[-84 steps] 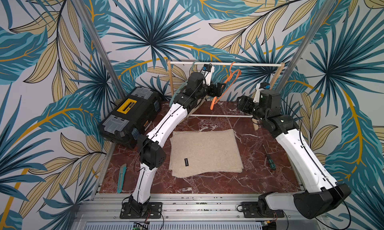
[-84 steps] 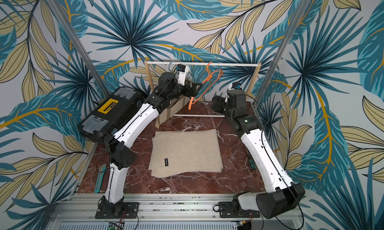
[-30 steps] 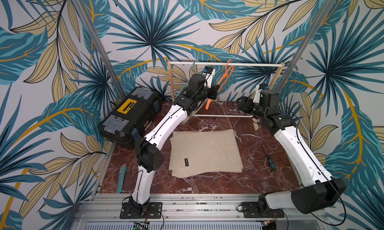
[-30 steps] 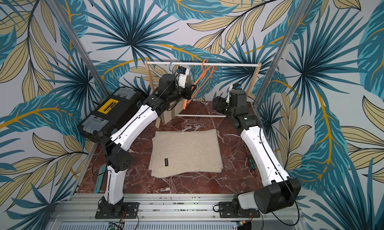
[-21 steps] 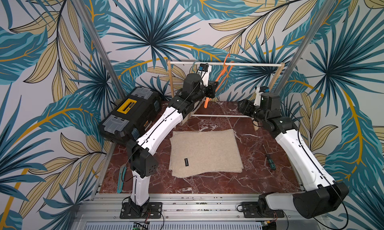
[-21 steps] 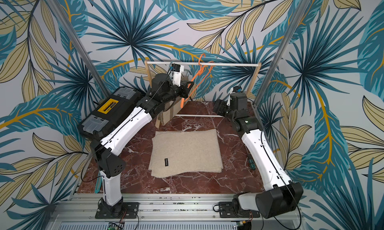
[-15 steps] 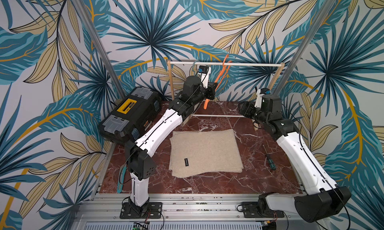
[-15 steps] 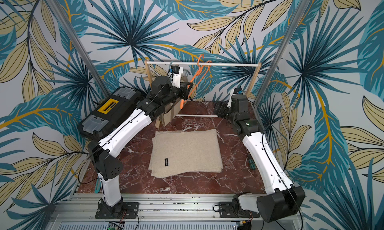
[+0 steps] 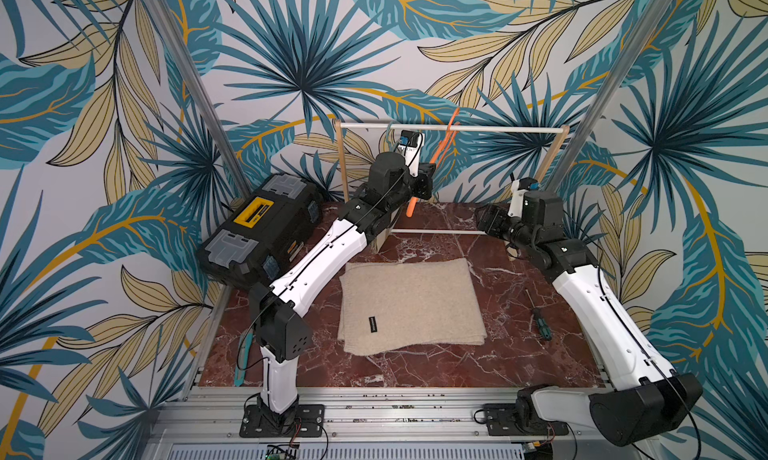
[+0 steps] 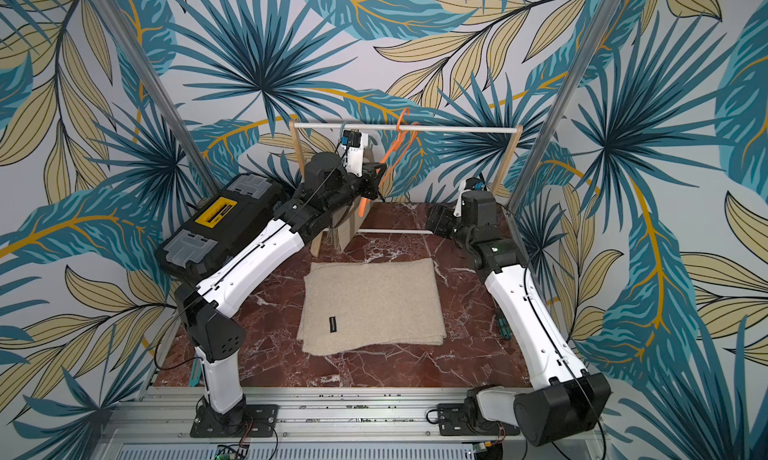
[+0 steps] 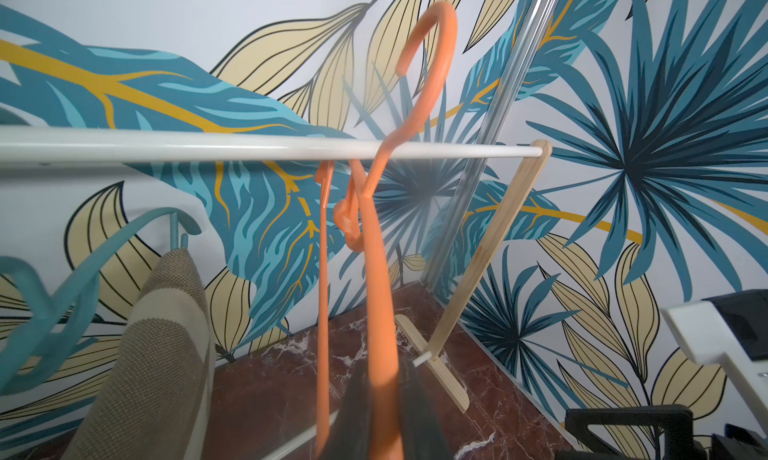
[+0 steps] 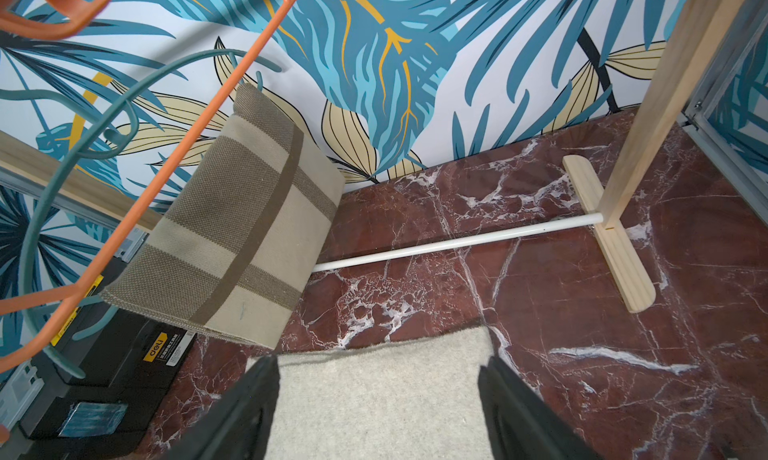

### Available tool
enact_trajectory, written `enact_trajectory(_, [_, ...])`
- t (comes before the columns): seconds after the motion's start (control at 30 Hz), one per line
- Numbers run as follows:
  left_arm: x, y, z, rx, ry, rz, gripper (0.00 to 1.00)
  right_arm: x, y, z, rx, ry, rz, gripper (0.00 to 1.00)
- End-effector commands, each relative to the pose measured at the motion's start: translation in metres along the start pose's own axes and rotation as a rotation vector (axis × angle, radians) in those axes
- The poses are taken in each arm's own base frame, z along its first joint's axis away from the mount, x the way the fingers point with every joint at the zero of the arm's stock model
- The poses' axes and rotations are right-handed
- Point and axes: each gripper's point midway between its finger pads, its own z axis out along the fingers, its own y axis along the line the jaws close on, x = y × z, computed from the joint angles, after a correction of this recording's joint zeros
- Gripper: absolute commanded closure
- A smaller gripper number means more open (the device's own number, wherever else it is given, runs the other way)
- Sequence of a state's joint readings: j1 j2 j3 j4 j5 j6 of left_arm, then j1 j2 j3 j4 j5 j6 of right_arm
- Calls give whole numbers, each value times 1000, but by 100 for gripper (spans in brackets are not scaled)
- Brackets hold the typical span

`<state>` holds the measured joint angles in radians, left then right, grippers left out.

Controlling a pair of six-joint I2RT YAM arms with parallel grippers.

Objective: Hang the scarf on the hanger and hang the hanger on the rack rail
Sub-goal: Pick up the hanger from the clothesline.

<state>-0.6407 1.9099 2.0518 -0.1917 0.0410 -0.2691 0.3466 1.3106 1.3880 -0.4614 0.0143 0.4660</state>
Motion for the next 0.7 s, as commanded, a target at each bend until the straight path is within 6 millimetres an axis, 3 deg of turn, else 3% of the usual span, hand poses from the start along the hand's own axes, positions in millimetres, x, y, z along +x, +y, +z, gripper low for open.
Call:
enact_trajectory(0.0, [-56, -19, -38, 38, -134, -11, 100, 12, -8, 0, 19, 27, -9, 20])
enact_trajectory(0.23, [-4, -11, -38, 31, -45, -101, 100, 27, -12, 5, 14, 62, 10, 21])
enact_trajectory(0.4, [8, -33, -55, 85, -32, -156, 100, 38, -24, 8, 69, 103, 14, 21])
enact_trajectory(0.53, [43, -55, -90, 130, -29, -284, 100, 70, -36, 20, 69, 192, 35, 20])
enact_trajectory(0.63, [67, -49, -132, 89, -121, -427, 100, 102, -47, 34, 42, 292, 74, 19])
enact_trajectory(0.67, [84, -43, -141, 66, -131, -475, 100, 114, -51, 37, 44, 316, 80, 18])
